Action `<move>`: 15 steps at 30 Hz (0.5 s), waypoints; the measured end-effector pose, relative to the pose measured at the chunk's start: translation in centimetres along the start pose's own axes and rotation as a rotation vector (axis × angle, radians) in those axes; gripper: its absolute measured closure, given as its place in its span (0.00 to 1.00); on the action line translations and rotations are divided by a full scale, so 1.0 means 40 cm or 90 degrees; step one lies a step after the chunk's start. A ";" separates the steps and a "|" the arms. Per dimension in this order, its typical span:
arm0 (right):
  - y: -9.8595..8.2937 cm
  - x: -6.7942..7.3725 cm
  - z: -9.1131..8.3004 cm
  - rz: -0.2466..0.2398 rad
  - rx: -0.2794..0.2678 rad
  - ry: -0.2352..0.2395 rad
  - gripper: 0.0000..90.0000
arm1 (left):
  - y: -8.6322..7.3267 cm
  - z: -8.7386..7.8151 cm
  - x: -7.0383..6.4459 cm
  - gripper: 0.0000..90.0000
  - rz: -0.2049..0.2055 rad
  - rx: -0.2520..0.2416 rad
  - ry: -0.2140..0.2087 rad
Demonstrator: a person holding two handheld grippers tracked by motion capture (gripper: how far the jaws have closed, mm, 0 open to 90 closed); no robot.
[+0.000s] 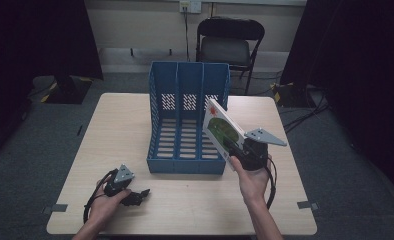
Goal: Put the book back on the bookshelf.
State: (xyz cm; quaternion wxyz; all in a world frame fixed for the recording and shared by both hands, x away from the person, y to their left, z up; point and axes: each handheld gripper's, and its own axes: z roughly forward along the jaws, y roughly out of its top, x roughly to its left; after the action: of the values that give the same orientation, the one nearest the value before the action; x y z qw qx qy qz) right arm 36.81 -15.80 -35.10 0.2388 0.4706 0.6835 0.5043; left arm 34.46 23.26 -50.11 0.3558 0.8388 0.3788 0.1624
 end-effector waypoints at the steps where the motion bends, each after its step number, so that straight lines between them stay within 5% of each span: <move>1: 0.001 0.000 0.007 -0.003 0.001 -0.009 0.85 | 0.000 0.000 0.000 0.11 0.000 0.000 0.000; 15: 0.005 -0.002 0.146 0.033 0.021 -0.074 0.85 | 0.000 0.000 0.000 0.11 0.000 0.001 -0.004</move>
State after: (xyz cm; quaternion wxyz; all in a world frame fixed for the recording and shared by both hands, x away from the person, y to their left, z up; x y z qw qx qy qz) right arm 41.61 -13.14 -37.13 0.2571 0.5201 0.6645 0.4710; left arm 34.49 23.27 -50.12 0.3562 0.8397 0.3776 0.1597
